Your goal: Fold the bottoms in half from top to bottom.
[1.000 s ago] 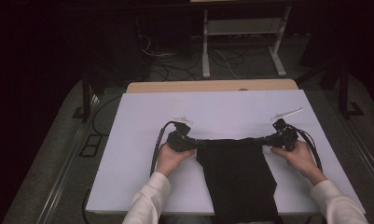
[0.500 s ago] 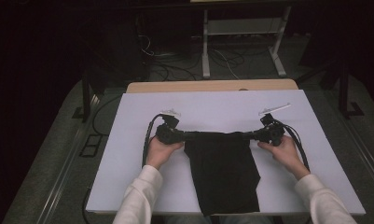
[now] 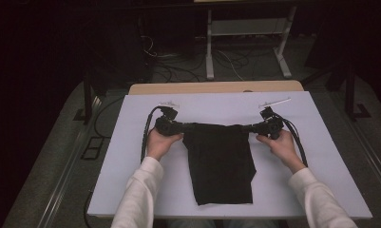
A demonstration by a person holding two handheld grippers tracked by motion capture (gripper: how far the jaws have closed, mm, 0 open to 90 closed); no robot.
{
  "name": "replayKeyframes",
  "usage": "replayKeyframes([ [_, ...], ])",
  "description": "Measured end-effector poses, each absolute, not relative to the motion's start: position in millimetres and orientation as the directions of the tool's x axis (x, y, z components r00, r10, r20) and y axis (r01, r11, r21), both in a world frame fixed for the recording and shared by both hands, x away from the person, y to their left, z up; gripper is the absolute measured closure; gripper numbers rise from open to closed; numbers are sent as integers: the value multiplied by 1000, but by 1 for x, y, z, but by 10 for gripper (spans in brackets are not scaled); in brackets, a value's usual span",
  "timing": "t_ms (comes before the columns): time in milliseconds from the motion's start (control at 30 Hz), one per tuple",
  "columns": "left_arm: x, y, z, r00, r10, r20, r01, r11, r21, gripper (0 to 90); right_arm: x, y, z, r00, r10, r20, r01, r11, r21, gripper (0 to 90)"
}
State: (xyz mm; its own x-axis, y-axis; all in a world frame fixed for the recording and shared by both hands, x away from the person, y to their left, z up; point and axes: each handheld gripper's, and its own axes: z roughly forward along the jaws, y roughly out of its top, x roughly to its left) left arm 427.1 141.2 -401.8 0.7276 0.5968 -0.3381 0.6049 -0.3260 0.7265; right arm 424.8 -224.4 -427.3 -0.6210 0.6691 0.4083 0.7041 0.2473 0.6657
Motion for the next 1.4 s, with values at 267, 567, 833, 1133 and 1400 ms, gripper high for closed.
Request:
replayKeyframes([
  [267, 443, 136, -392, 735, 601, -315, 590, -336, 734, 845, 440, -225, -424, -603, 688, 403, 709, 231, 667, 860],
  [567, 455, 135, -394, 726, 615, -308, 593, -333, 733, 844, 452, -224, -421, -593, 707, 384, 710, 236, 663, 860],
  [833, 471, 137, -400, 704, 639, -310, 597, -297, 745, 844, 469, -220, -417, -584, 722, 370, 705, 225, 673, 859],
  [1133, 484, 133, -403, 705, 646, -293, 586, -297, 754, 843, 479, -223, -425, -562, 730, 388, 710, 185, 680, 859],
  [1400, 493, 130, -416, 691, 660, -295, 585, -270, 765, 841, 486, -227, -434, -547, 737, 397, 706, 151, 692, 858],
])
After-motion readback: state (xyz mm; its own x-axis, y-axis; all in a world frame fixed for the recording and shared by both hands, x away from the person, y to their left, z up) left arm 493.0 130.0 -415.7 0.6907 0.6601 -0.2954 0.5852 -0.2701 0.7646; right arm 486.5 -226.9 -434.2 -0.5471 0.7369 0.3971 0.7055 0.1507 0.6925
